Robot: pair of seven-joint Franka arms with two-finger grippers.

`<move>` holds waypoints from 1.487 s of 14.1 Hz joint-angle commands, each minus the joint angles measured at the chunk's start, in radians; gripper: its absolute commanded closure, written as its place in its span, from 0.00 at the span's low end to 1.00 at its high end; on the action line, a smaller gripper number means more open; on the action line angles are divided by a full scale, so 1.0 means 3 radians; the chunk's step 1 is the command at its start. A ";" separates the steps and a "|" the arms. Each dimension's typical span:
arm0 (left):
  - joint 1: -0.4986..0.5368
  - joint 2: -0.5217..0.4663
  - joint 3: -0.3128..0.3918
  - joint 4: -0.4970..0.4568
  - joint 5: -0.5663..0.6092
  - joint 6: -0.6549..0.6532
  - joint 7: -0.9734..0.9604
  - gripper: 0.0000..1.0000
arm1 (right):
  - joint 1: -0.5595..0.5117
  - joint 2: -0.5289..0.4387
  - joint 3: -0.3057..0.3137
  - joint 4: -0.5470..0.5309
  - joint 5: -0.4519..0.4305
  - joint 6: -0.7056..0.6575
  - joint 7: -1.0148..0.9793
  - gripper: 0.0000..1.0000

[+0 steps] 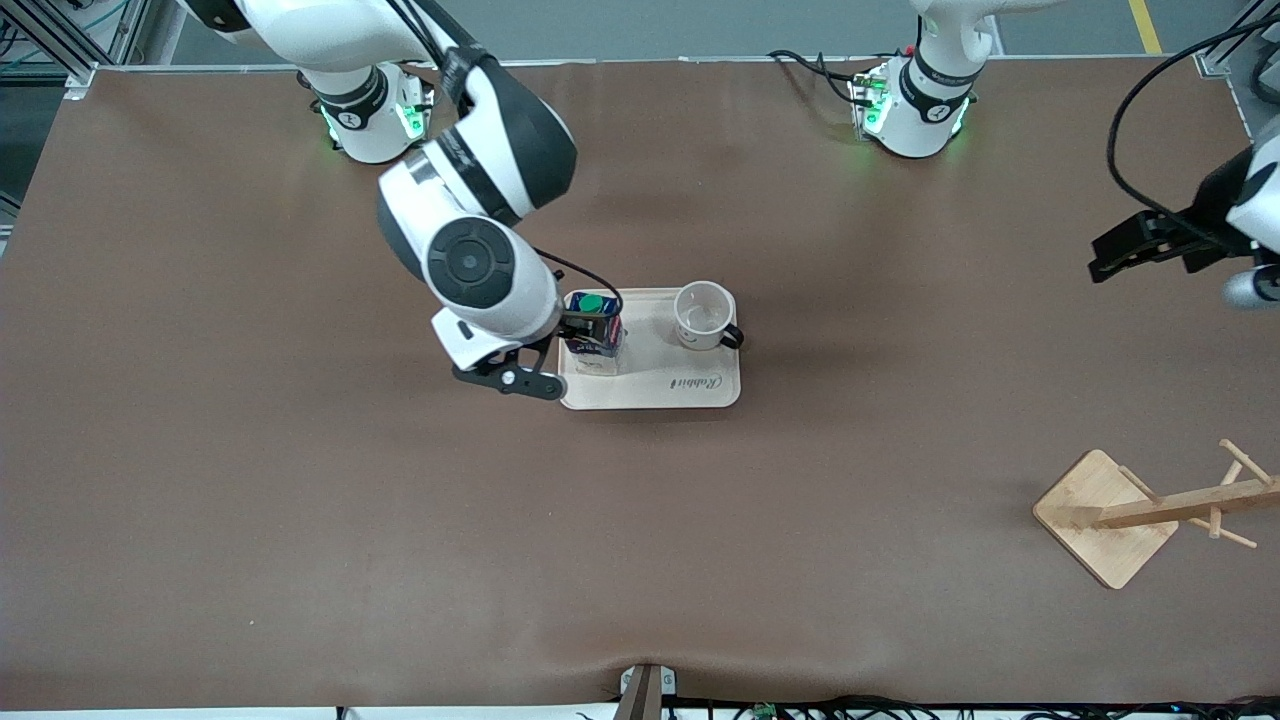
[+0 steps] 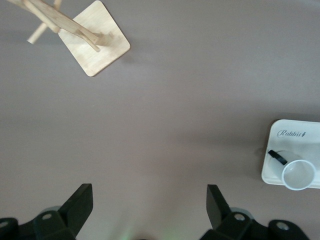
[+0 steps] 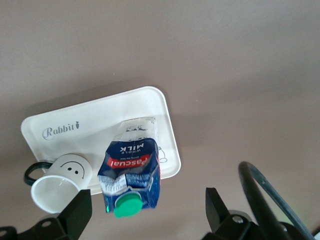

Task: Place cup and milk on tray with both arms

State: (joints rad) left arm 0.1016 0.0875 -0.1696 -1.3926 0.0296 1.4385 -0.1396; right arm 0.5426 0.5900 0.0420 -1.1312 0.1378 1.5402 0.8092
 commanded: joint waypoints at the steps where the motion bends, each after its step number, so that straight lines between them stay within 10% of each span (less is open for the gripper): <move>1: -0.0037 -0.0138 -0.0053 -0.0118 0.0050 0.0016 0.0062 0.00 | -0.0161 -0.0197 0.0018 0.0130 -0.0030 -0.0169 -0.0028 0.00; 9: -0.0620 -0.0353 0.0412 -0.0502 0.0039 0.0508 0.0092 0.00 | -0.1071 -0.0734 0.0115 0.0044 -0.0035 -0.0470 -0.0375 0.00; 21: -0.0579 -0.0460 0.0417 -0.0481 0.0019 0.0114 0.0123 0.00 | -0.2208 -0.1766 0.0254 -0.1172 -0.0285 -0.0241 -0.2079 0.00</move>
State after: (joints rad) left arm -0.0688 -0.0025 -0.0536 -1.5194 0.0296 1.4980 -0.1171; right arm -0.0966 0.1865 0.0851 -1.3336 0.0783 1.4195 0.2099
